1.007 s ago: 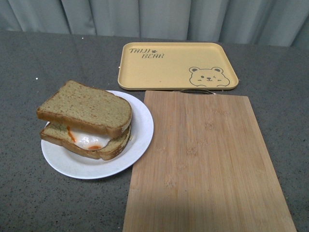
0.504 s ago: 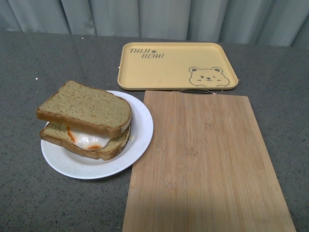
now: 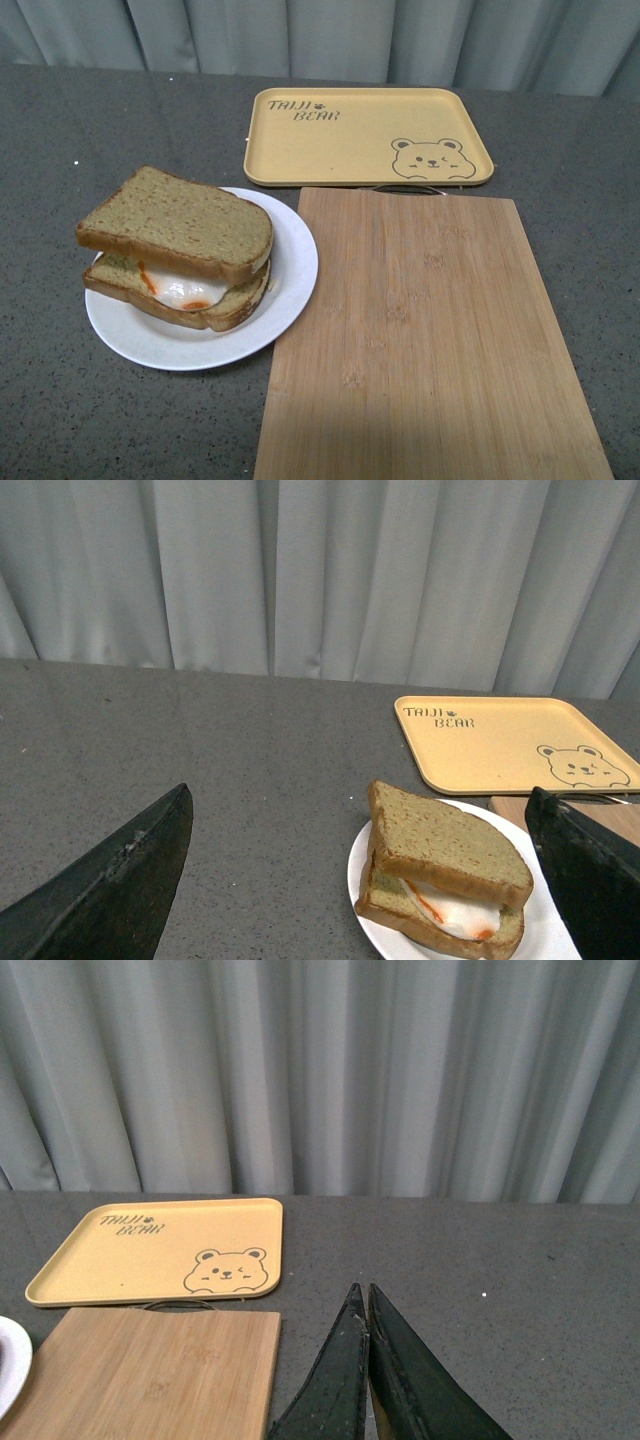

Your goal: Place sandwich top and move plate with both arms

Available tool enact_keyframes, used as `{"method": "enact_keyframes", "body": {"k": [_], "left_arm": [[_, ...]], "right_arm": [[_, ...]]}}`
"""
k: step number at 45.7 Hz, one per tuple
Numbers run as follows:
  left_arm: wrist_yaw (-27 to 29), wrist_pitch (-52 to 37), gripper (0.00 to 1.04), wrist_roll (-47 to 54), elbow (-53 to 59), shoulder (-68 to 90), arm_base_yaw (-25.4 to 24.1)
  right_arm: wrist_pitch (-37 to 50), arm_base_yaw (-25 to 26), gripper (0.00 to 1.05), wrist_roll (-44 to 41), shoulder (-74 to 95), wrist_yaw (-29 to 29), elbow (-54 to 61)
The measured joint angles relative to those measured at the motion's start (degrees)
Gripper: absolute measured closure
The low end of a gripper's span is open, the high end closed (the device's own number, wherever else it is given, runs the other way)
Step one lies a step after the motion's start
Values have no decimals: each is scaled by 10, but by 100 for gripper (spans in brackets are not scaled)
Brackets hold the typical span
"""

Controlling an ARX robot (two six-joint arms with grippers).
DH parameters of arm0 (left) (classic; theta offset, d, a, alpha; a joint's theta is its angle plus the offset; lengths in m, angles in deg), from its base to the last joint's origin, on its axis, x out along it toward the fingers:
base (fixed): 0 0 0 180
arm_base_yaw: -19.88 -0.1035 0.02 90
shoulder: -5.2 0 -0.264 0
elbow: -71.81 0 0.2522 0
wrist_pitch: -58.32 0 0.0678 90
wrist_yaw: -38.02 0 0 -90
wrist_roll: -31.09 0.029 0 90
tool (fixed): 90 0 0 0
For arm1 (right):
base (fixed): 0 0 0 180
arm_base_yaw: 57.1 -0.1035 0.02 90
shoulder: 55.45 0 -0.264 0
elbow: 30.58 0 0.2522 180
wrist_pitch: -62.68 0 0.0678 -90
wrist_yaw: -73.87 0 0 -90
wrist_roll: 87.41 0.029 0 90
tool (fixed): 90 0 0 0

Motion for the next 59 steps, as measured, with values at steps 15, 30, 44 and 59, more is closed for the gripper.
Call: {"method": "enact_keyframes", "body": {"k": [15,30,44,59], "left_arm": [[0,0,7,0,0,0,0],[0,0,7,0,0,0,0],[0,0,7,0,0,0,0],[0,0,7,0,0,0,0]], "right_arm": [[-112,0,104,0,-108,1,0],[-115,0,76,-1,-111,1,0],[-115,0,22,-1,-111,1,0],[-115,0,9,-1,-111,1,0]]}}
